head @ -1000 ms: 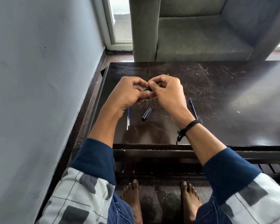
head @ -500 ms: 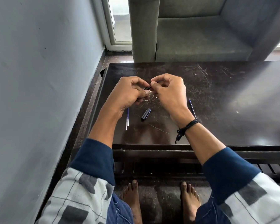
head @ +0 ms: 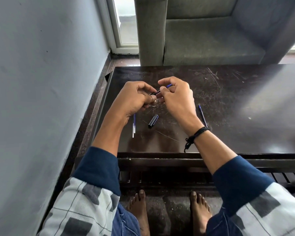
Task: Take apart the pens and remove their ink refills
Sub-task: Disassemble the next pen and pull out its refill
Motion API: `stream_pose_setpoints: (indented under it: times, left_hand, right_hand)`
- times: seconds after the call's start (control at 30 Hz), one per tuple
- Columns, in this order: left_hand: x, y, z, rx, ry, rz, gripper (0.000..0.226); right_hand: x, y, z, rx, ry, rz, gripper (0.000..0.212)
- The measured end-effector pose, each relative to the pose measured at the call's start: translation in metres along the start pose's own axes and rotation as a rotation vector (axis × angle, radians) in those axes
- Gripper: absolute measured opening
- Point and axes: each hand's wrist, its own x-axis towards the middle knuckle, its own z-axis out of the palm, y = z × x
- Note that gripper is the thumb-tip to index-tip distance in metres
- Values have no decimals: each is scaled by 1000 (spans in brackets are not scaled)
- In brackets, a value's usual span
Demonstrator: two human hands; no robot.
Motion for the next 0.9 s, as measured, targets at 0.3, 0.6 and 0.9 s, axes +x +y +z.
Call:
stream_pose_setpoints:
  times: [0.3,0.6,0.9]
  left_hand:
    - [0,-1,-1,7,-7,-9,15]
    - [1,-1,0,4,-20,-14,13]
    - [-1,2,1,-15,-32,-39,16]
  right_hand:
    - [2,6,1,134,-16,67,28]
    - [5,7,-5,201,-9,103,47]
    - [6,7,-2,207,1,102,40]
